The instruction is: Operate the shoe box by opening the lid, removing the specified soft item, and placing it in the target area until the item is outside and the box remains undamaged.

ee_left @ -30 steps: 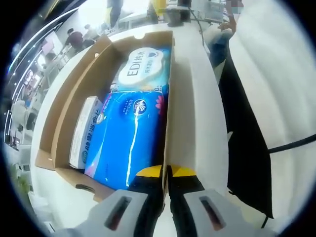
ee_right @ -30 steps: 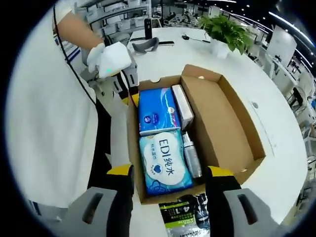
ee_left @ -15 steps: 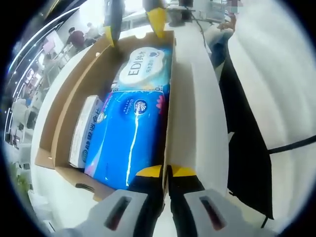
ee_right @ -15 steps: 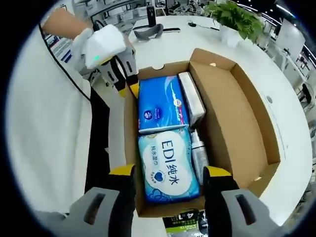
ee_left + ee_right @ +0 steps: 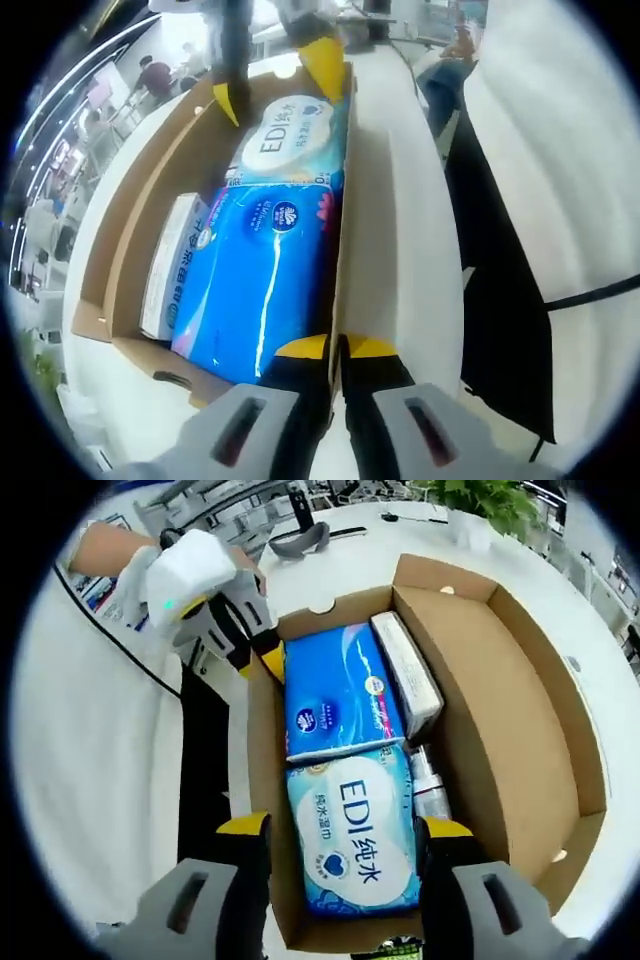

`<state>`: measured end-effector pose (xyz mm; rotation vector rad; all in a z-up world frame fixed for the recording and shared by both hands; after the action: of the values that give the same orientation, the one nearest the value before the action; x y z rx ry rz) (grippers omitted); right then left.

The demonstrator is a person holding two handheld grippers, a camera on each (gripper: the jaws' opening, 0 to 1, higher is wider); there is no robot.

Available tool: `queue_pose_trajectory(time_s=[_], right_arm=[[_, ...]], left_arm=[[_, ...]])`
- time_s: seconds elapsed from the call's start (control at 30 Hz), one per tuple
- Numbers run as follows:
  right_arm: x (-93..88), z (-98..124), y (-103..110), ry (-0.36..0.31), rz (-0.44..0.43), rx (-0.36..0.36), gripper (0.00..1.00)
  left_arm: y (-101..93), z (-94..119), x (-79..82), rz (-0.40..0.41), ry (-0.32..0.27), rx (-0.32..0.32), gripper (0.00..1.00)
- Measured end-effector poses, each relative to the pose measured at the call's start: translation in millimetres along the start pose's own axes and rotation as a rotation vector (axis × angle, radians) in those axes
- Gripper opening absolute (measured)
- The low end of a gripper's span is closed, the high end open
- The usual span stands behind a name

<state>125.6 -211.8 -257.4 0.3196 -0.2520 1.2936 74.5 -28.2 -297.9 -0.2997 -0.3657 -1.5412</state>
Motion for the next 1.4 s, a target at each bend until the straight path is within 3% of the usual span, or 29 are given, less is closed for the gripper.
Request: queue_pose_trajectory(time_s=[0.1, 0.3, 0.4, 0.93, 1.4], right_arm=[[-2.3, -5.0, 2.8, 0.019, -0.013, 0.035, 0.59], [-5.3, -13.9, 2.1, 0.053, -0.008, 0.036, 0.58], [-11.2, -20.6, -3.1, 0.097, 0.011, -0.006, 0.54], [-15.9, -46.1, -1.4, 0.164, 0.100, -0.006, 0.61], [-19.7, -53.1, -7.5, 0.194, 0.041, 0.053, 0.66]], left_arm=[[0.1, -0.1, -0.1, -0.001, 0.000, 0.000, 0.03], [0.1, 0.0, 0.0, -0.003, -0.001, 0.000, 0.03], [-0.1, 0.5, 0.3, -0.008, -0.002, -0.001, 0.03], [-0.2, 0.2, 0.1, -0.019, -0.001, -0.012, 0.03], [-0.4, 0.0, 0.1, -0.018, -0.001, -0.009, 0.03]])
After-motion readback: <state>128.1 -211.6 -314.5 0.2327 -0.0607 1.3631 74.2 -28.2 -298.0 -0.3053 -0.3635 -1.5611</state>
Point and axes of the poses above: the point that each gripper's makers call its tool centre point, and the gripper's own axes: z roughly backward along the fingers, y roughly to its left, x roughly out of its top, the point moved 5 cm from there along z, roughly backward along the fingers, and after that the axes turned 5 degrees about -x, right-handed, at the moved point
